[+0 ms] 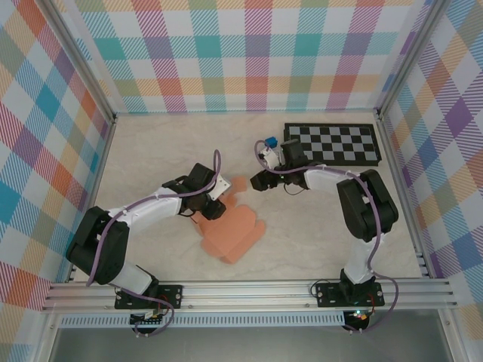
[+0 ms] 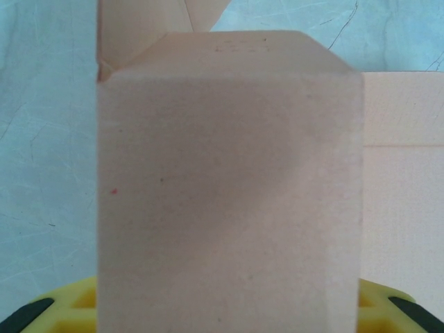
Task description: Fold the paper box
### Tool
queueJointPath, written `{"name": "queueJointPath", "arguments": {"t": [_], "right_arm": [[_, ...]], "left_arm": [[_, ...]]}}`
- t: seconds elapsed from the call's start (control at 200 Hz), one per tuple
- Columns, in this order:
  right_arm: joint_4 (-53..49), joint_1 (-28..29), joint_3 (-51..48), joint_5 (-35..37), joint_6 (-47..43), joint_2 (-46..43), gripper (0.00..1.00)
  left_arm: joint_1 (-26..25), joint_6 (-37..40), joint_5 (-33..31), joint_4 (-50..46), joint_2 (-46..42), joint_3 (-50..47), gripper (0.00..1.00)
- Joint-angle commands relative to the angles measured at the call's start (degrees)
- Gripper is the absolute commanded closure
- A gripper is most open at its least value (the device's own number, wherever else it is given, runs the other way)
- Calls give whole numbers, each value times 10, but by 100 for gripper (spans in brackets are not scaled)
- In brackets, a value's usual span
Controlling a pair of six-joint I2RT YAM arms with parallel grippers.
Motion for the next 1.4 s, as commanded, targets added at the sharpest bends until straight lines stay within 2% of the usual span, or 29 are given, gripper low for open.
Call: {"name": "queueJointPath", "arguments": {"t": [0.0, 0.115, 0.26, 0.375, 0.415, 0.565, 0.645, 0.67, 0.82, 0.92, 1.05, 1.395], "right_arm": [[9, 10, 28, -65, -111, 11, 39], [-38, 14, 49, -79, -177, 20, 40], [-59, 15, 75, -101, -207, 36, 41], [-71, 24, 98, -92, -214, 58, 44], [-72, 29, 102, -91, -219, 63, 48], [-83, 41, 93, -64, -231, 56, 72], [-78, 45, 65, -42, -229, 38, 80], [-71, 47, 52, -29, -224, 29, 84], [-25, 62, -30, 27, -183, -31, 91], [-21, 68, -57, 56, -131, -61, 100], [-22, 79, -77, 70, -65, -83, 100], [-72, 129, -58, 98, 82, -104, 98]], "left_arm": [[-8, 10, 7, 1, -14, -10, 57], [-8, 9, 8, 2, -13, -10, 57], [-8, 9, 9, 3, -13, -11, 57], [-8, 9, 9, 3, -15, -13, 57], [-8, 9, 9, 4, -16, -14, 57], [-8, 7, 5, 6, -17, -16, 57], [-8, 3, 5, 8, -15, -14, 57], [-8, 2, 6, 8, -15, -14, 57], [-8, -4, 5, 12, -14, -14, 58], [-8, -7, 4, 16, -12, -16, 58], [-8, -14, 3, 21, -8, -15, 58], [-8, -25, -3, 24, 2, -7, 59]]}}
